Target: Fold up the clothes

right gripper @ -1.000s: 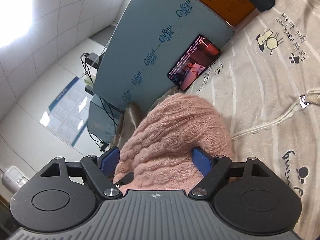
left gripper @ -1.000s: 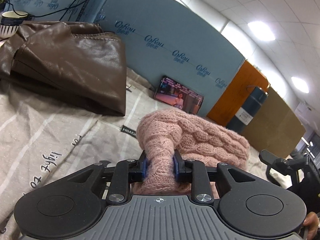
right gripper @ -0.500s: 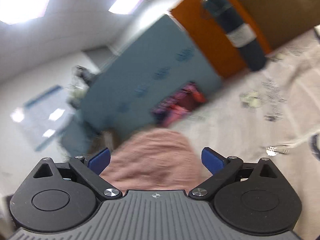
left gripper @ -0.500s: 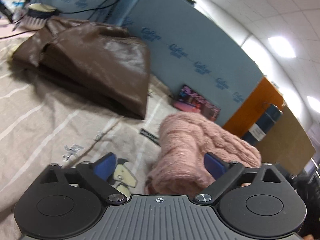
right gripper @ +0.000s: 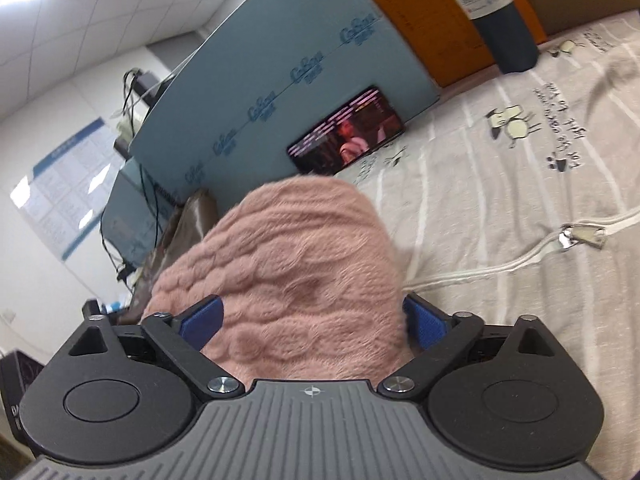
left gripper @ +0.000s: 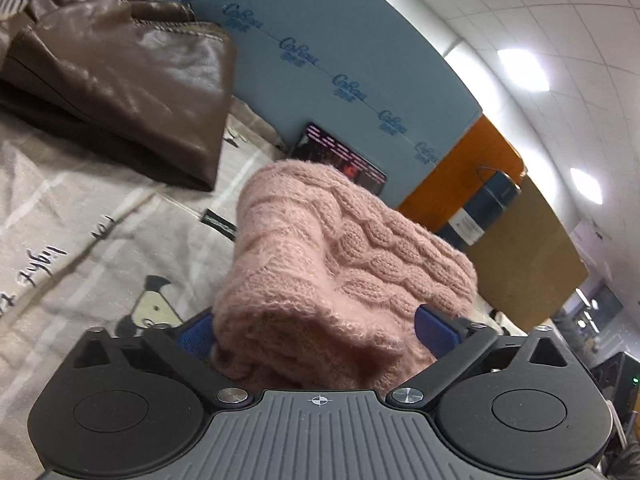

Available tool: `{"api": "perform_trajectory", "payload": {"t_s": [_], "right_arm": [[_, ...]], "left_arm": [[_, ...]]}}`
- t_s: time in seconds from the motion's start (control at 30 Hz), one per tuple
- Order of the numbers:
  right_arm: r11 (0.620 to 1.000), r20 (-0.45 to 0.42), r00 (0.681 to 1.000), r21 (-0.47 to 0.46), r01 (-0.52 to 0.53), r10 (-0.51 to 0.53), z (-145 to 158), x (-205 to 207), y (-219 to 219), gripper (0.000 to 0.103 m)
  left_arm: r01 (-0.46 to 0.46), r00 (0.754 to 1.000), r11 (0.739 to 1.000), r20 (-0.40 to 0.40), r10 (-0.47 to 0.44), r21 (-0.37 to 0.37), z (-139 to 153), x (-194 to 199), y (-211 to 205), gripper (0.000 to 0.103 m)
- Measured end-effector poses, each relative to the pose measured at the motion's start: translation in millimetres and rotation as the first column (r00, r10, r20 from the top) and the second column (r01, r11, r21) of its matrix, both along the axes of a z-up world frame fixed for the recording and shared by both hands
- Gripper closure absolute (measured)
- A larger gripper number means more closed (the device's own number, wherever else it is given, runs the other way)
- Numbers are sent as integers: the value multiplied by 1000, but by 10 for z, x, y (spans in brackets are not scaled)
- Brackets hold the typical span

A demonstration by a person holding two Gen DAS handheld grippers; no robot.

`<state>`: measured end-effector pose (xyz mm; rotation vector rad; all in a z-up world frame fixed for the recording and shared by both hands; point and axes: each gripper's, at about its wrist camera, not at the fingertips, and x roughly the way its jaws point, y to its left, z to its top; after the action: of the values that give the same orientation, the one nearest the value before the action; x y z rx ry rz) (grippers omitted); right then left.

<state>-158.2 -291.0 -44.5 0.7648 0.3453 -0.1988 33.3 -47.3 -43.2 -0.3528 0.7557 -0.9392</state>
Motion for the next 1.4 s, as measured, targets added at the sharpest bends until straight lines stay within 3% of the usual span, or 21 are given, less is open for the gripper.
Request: {"api": "perform_trajectory", "payload": {"t_s": [0.07, 0.1, 0.17, 0.23, 0.4, 0.57, 0.83, 1.03, 1.2, 1.3, 1.4], "right_arm": [[1000, -20, 1000, -18, 18, -18, -3, 14, 31, 28], [999, -24, 999, -22, 29, -30, -4, 12, 37, 40], [999, -15, 999, -16, 39, -40, 2, -1, 34, 52], [999, 11, 999, -11, 32, -32, 44, -12, 46, 64], [999, 104, 994, -19, -42, 44, 312, 149, 218, 71], [985, 193, 967, -62, -159, 168, 665, 629, 449, 71], [948, 231, 923, -158, -278, 309, 1034, 1794, 886, 71], [930, 164, 930, -228, -289, 330, 877, 2458, 1052, 71], [894, 90, 945, -362, -262, 314, 674, 2803, 1116, 69], [885, 38, 957, -392, -252, 289, 549, 2939, 1104, 62], [899, 14, 963, -361, -246, 269, 455, 3025, 1035, 54]], "left_arm": [[-30, 999, 1000, 15, 29, 8, 5, -3, 31, 43], [-33, 999, 999, 7, 33, -8, -2, 10, 67, 50], [-37, 999, 999, 6, 38, -38, 10, 16, 124, 64], [-41, 997, 997, 55, 45, -63, 91, -33, 176, 67], [-86, 972, 988, 209, 112, -128, 368, -103, 380, 67], [-193, 909, 958, 328, 256, -213, 663, 38, 748, 67], [-373, 806, 888, 381, 454, -269, 914, 655, 1204, 67], [-465, 783, 848, 329, 527, -252, 693, 1175, 1228, 67], [-494, 778, 837, 310, 546, -236, 445, 1446, 1142, 65], [-523, 788, 830, 261, 558, -194, 322, 1578, 1141, 57], [-550, 776, 820, 265, 572, -161, 301, 1585, 1144, 38]]}}
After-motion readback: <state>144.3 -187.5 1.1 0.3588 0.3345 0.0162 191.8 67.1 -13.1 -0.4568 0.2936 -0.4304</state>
